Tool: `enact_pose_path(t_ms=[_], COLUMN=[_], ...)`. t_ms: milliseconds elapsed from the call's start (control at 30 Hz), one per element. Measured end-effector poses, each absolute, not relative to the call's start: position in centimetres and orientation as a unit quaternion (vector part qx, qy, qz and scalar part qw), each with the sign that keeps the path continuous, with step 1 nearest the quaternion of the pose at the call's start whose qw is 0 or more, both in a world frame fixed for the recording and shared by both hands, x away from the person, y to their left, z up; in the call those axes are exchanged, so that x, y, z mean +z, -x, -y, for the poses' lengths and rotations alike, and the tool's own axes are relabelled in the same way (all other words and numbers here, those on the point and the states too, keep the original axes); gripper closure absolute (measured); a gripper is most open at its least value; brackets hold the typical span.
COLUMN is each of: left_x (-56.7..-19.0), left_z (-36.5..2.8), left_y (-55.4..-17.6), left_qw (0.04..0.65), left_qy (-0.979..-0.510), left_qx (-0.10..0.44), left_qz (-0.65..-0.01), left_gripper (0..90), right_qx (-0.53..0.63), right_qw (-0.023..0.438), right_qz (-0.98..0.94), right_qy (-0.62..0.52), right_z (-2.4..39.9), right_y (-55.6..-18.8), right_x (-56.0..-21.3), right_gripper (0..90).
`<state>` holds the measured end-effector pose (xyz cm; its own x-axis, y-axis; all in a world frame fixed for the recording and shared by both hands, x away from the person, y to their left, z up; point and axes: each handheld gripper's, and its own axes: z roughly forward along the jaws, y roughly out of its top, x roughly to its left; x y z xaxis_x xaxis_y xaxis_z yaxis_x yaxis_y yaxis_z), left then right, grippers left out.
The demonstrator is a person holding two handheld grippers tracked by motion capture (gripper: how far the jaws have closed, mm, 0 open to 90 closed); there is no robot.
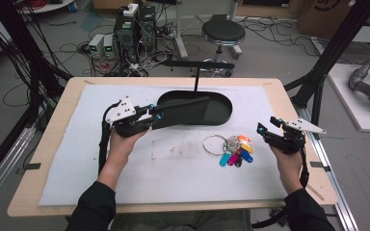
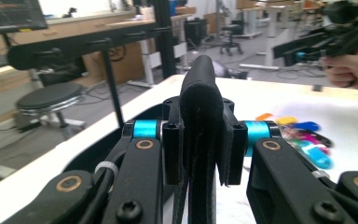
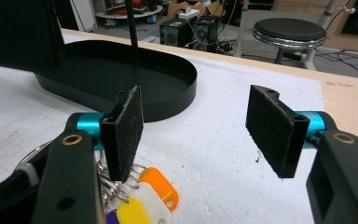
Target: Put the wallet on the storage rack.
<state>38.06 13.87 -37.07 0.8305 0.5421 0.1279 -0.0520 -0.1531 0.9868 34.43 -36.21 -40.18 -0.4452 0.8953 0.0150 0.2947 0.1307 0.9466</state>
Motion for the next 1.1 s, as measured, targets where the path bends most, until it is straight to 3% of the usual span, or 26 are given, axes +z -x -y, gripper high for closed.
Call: enact_pose_path(t_ms=[1100], left_x=[-40.4], left_z=[-8.7], left_y=[-45.0], left_qw=[0.635], left_qy=[-0.709], left_qx=[0.246], left_qz=[-0.185], left_gripper=[74.9], right_qx=[0.495], right_qw=[0.3], right_qz=[-0.687], right_qy=[-0.44], right_z=[36.2], right_y=[-34.7], right_x=[-40.3], right_gripper=[37.0])
